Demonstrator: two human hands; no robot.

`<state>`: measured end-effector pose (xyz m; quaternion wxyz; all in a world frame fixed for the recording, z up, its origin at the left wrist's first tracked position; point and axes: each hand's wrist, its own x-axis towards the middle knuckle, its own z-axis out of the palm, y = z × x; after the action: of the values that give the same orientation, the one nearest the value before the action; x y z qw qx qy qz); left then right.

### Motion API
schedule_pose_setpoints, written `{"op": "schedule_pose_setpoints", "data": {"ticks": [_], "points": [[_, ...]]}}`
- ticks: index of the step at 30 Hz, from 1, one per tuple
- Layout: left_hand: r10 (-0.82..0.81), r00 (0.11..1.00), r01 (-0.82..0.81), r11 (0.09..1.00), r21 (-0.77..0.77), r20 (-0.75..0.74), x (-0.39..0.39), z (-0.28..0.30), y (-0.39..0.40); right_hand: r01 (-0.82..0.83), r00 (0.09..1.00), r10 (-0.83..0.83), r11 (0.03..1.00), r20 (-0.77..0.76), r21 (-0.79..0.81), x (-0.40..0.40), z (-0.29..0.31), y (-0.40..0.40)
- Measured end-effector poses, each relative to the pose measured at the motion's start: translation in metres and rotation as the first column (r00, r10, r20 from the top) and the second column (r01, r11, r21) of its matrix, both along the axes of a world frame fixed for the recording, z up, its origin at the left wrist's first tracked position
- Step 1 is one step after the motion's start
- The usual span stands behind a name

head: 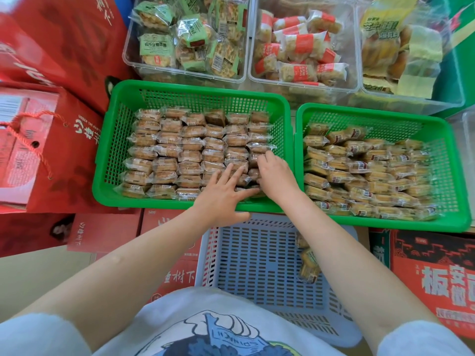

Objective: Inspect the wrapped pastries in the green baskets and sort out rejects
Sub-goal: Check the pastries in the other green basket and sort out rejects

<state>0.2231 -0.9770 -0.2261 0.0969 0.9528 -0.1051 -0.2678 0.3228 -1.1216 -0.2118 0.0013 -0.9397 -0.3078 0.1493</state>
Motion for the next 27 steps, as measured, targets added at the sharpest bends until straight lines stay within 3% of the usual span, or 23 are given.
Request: {"op": "schedule_pose_setpoints", "data": {"ticks": [7,11,14,16,20,21,22,23,24,25,26,27], "points": [[0.003,1.0,-0.003,1.0,-0.002,-0.004,0.0,0.002,0.0,-0.083,0.996,0.078,0.985,-0.037,-0.15,0.007,0.012,0.006],[0.003,1.0,-0.003,1.0,-0.002,-0.002,0.0,0.002,0.0,-0.007,1.0,0.007,1.0,-0.026,0.007,0.006,0.042,-0.002],[0.005,1.0,-0.005,1.0,-0.016,0.002,-0.001,0.001,0.002,0.165,0.984,-0.149,0.969,-0.095,0.184,-0.003,0.076,-0.019],[0.019,1.0,-0.018,0.999,-0.045,0.017,-0.002,0.004,0.002,0.361,0.927,-0.291,0.865,-0.238,0.348,-0.015,0.098,-0.033],[0.163,0.986,-0.153,0.964,-0.216,0.031,-0.014,0.03,-0.003,0.678,0.73,-0.379,0.51,-0.569,0.53,-0.051,0.118,-0.058],[0.268,0.963,-0.249,0.915,-0.319,0.018,-0.018,0.042,-0.005,0.748,0.659,-0.345,0.396,-0.668,0.533,-0.061,0.119,-0.061],[0.407,0.912,-0.379,0.803,-0.461,-0.041,-0.022,0.057,-0.008,0.804,0.59,-0.29,0.29,-0.753,0.519,-0.071,0.119,-0.063],[0.547,0.812,-0.545,0.592,-0.594,-0.201,-0.026,0.075,-0.012,0.847,0.53,-0.229,0.201,-0.817,0.493,-0.08,0.12,-0.063],[0.598,0.677,-0.684,0.297,-0.667,-0.428,-0.03,0.092,-0.017,0.876,0.482,-0.174,0.129,-0.859,0.465,-0.088,0.119,-0.061],[0.549,0.562,-0.755,0.037,-0.655,-0.618,-0.033,0.107,-0.02,0.895,0.445,-0.122,0.071,-0.887,0.44,-0.095,0.118,-0.059],[0.478,0.504,-0.766,-0.137,-0.628,-0.719,-0.037,0.117,-0.021,0.909,0.416,-0.073,0.025,-0.907,0.415,-0.102,0.117,-0.057],[0.439,0.503,-0.743,-0.22,-0.632,-0.744,-0.042,0.124,-0.02,0.921,0.388,-0.024,-0.013,-0.921,0.389,-0.108,0.118,-0.054]]}}
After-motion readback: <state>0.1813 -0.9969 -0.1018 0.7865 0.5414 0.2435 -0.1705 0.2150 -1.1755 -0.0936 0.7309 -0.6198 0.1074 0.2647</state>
